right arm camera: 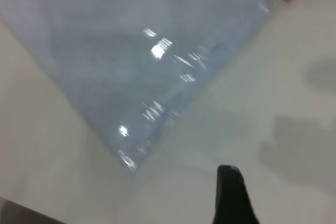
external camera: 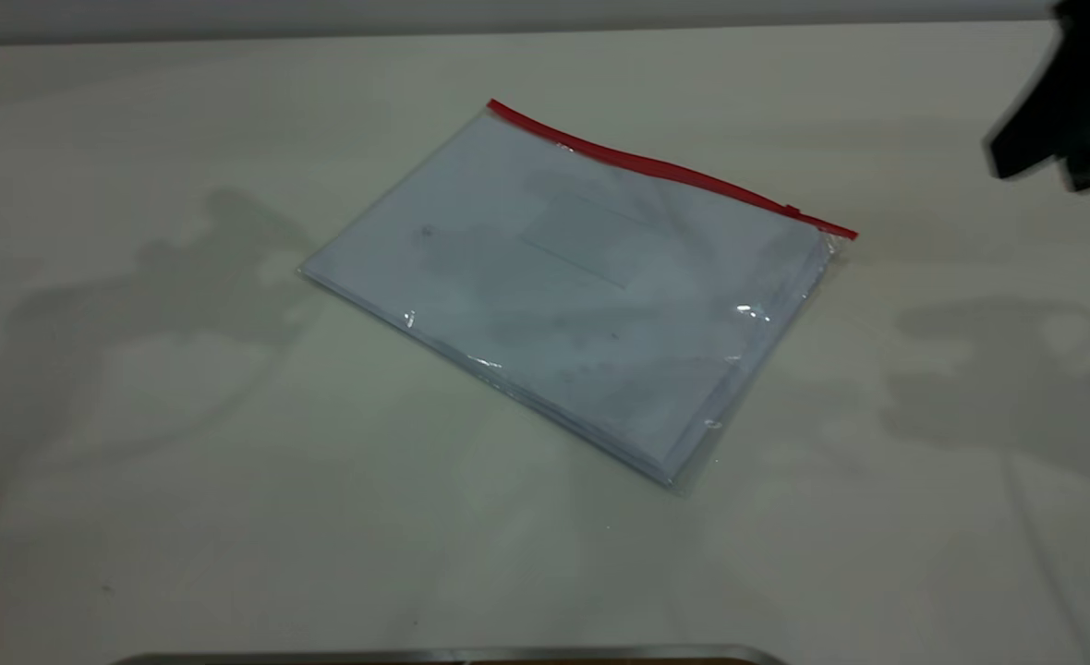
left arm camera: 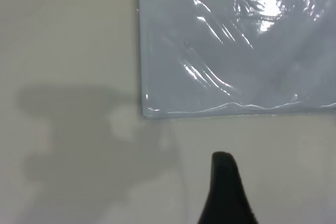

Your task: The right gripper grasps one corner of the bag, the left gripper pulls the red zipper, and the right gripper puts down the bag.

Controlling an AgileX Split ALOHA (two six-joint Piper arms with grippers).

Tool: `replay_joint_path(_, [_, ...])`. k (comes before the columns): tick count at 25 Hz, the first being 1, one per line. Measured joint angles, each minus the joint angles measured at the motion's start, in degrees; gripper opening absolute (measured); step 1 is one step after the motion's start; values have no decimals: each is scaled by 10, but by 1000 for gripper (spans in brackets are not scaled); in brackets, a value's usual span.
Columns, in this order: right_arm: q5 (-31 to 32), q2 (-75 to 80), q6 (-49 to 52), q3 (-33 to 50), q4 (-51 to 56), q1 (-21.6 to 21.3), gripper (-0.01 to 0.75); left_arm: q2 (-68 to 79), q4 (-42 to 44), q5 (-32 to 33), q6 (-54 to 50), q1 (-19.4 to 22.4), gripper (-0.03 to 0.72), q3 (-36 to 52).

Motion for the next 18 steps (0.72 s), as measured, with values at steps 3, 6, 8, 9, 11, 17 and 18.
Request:
replay_joint_path(3, [31,62,-115,-37,102,0,516,16,-1,-4,1,-4,580,0])
replay_joint_path(6, [52,127,-202,-69,190,0,516,22,-1,-4,1,-4,580,0])
replay_joint_path(8, [53,167,-241,-84,229,0,518,22,-1,-4,1,-4,580,0])
replay_joint_path(9, [51,188,-256,-93,242,0,520,22,-1,-4,1,-4,580,0])
replay_joint_path(11, [41,227,-270,-111,254,0,527,22,-1,-4,1,-4,580,0])
replay_joint_path(17, [30,308,-276,-174,257,0,544,22,-3,-4,-3,-4,580,0])
replay_joint_path(18, [34,318,-278,-184,257,0,545,22,-3,-4,-4,-4,580,0])
